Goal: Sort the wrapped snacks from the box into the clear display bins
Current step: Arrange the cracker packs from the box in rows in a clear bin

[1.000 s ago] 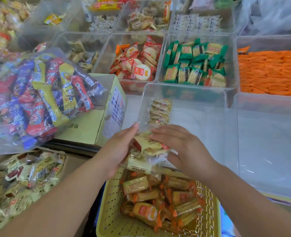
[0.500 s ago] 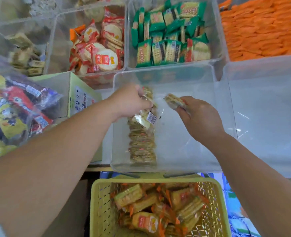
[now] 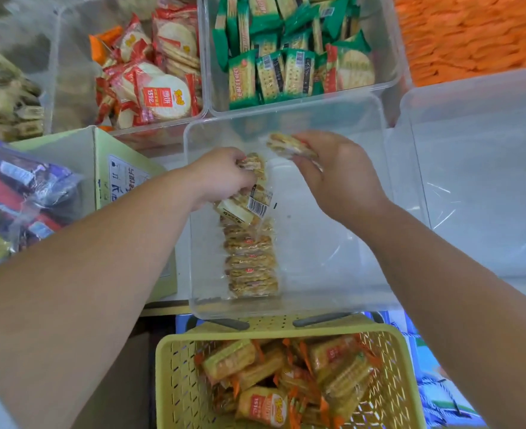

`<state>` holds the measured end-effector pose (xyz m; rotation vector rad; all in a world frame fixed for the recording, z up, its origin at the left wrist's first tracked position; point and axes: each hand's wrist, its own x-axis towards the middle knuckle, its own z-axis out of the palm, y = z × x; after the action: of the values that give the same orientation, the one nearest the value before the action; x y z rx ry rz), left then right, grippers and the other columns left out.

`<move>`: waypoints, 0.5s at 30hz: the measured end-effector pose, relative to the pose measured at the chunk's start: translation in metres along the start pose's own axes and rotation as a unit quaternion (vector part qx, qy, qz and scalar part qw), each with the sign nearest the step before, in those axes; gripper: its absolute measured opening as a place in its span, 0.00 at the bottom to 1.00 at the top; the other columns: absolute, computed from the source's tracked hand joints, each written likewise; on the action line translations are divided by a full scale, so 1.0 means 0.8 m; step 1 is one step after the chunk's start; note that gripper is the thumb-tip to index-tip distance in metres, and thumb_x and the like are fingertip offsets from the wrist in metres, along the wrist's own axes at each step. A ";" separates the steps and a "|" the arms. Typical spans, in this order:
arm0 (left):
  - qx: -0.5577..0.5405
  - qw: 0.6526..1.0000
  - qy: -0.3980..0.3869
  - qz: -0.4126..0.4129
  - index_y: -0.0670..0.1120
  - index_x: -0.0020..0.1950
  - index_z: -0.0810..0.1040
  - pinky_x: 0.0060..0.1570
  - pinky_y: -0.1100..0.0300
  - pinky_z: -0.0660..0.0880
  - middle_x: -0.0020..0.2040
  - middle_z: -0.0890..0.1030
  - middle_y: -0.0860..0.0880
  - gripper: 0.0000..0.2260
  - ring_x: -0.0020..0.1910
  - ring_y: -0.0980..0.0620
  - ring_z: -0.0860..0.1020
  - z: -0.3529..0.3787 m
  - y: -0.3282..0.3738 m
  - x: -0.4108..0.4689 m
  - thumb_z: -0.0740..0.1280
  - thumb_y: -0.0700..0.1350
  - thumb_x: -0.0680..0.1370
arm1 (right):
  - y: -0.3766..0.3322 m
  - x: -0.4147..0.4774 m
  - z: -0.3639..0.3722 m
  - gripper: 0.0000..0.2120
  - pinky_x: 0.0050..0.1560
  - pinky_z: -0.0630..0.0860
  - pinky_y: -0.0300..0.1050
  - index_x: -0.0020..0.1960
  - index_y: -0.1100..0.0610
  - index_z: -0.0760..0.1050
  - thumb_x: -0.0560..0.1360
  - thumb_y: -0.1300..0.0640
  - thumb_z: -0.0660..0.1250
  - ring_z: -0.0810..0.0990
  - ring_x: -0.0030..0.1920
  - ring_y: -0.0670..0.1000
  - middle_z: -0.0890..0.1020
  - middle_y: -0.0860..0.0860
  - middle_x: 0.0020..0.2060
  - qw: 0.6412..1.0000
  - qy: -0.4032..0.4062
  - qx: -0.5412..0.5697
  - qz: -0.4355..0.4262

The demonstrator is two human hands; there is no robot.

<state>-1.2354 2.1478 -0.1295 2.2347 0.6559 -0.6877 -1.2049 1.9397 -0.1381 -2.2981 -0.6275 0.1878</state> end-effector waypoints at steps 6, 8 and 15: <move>0.029 0.999 -0.019 0.013 0.57 0.38 0.68 0.38 0.59 0.72 0.38 0.74 0.53 0.15 0.36 0.53 0.74 -0.004 -0.003 -0.006 0.72 0.42 0.74 | -0.031 0.076 0.033 0.14 0.52 0.77 0.54 0.66 0.54 0.77 0.82 0.53 0.62 0.80 0.53 0.60 0.83 0.57 0.54 0.993 -0.092 -0.055 -0.053; 0.026 0.999 -0.027 0.017 0.57 0.40 0.70 0.39 0.59 0.73 0.40 0.75 0.53 0.13 0.37 0.53 0.75 -0.004 -0.003 -0.008 0.71 0.42 0.74 | -0.034 0.088 0.050 0.13 0.52 0.77 0.54 0.65 0.54 0.77 0.82 0.55 0.61 0.79 0.54 0.61 0.82 0.58 0.55 0.986 -0.136 -0.079 -0.046; 0.041 0.997 -0.054 0.035 0.47 0.59 0.79 0.31 0.61 0.74 0.43 0.81 0.48 0.14 0.40 0.51 0.82 -0.011 -0.001 -0.039 0.71 0.41 0.73 | -0.025 0.099 0.084 0.14 0.50 0.78 0.51 0.67 0.50 0.74 0.83 0.54 0.60 0.79 0.55 0.61 0.80 0.58 0.58 0.969 -0.193 -0.151 -0.034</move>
<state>-1.2566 2.1469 -0.1048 2.2658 0.5022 -0.8054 -1.1642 2.0327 -0.1684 -2.5479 -0.9870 0.5503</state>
